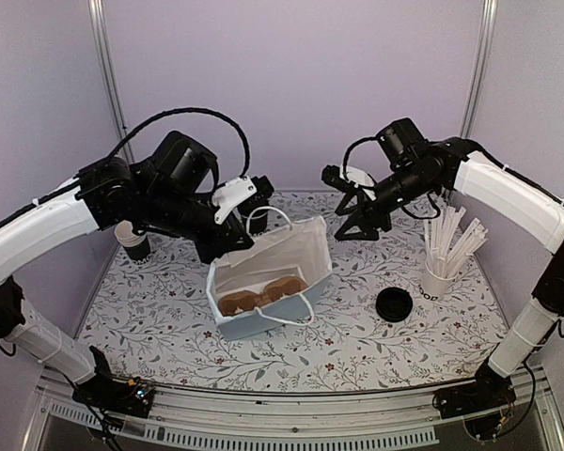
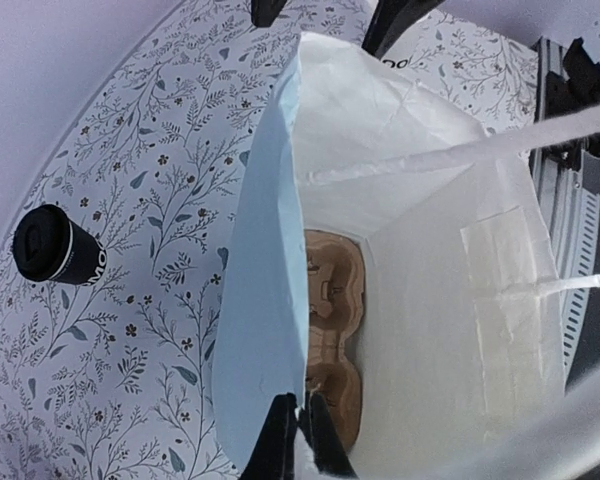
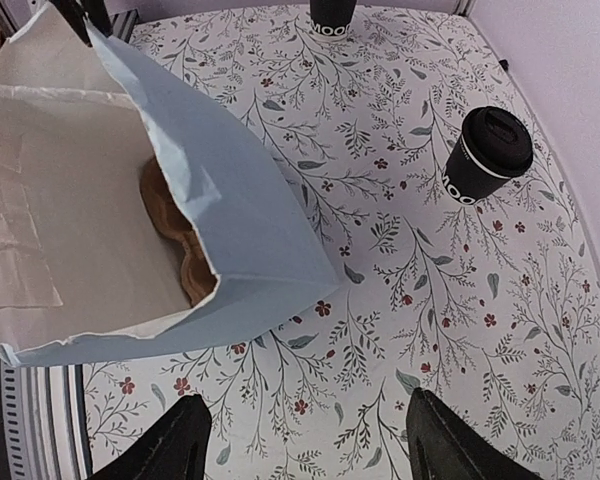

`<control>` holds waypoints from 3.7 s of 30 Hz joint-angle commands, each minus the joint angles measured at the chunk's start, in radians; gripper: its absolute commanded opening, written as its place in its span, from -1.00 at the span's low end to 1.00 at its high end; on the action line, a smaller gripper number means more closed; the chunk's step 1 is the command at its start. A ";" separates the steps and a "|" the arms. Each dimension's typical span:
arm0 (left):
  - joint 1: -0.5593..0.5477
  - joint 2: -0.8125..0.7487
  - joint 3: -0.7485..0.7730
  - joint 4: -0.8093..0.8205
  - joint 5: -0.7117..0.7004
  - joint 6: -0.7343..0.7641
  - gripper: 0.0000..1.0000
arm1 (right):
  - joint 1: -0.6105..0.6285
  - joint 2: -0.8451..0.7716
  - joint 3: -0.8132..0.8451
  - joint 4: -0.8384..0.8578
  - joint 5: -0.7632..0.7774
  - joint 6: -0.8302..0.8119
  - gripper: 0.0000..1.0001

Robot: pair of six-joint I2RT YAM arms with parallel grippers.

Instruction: Pack the takeout coffee

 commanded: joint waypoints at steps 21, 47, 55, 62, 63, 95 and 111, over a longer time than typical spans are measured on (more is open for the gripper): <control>-0.476 0.101 0.100 -0.144 -0.503 -0.198 -1.00 | -0.003 -0.020 -0.070 0.040 0.008 0.013 0.40; -0.558 0.011 0.088 0.024 -0.604 -0.134 -1.00 | -0.003 -0.053 -0.101 0.047 0.010 0.015 0.40; -0.669 0.118 0.114 0.036 -0.564 -0.102 -1.00 | -0.005 -0.060 -0.128 0.073 0.037 0.022 0.40; -0.738 0.197 0.060 0.017 -0.451 -0.188 -1.00 | -0.005 -0.055 -0.156 0.084 0.000 0.026 0.40; -0.746 0.206 0.057 0.016 -0.447 -0.206 -1.00 | -0.005 -0.055 -0.160 0.085 -0.004 0.026 0.40; -0.035 -0.045 -0.183 0.406 -0.300 -0.091 0.47 | -0.006 -0.079 -0.020 0.051 0.094 0.028 0.41; 0.203 -0.006 -0.164 0.575 0.067 -0.118 0.46 | -0.005 -0.076 0.140 -0.016 0.068 0.004 0.50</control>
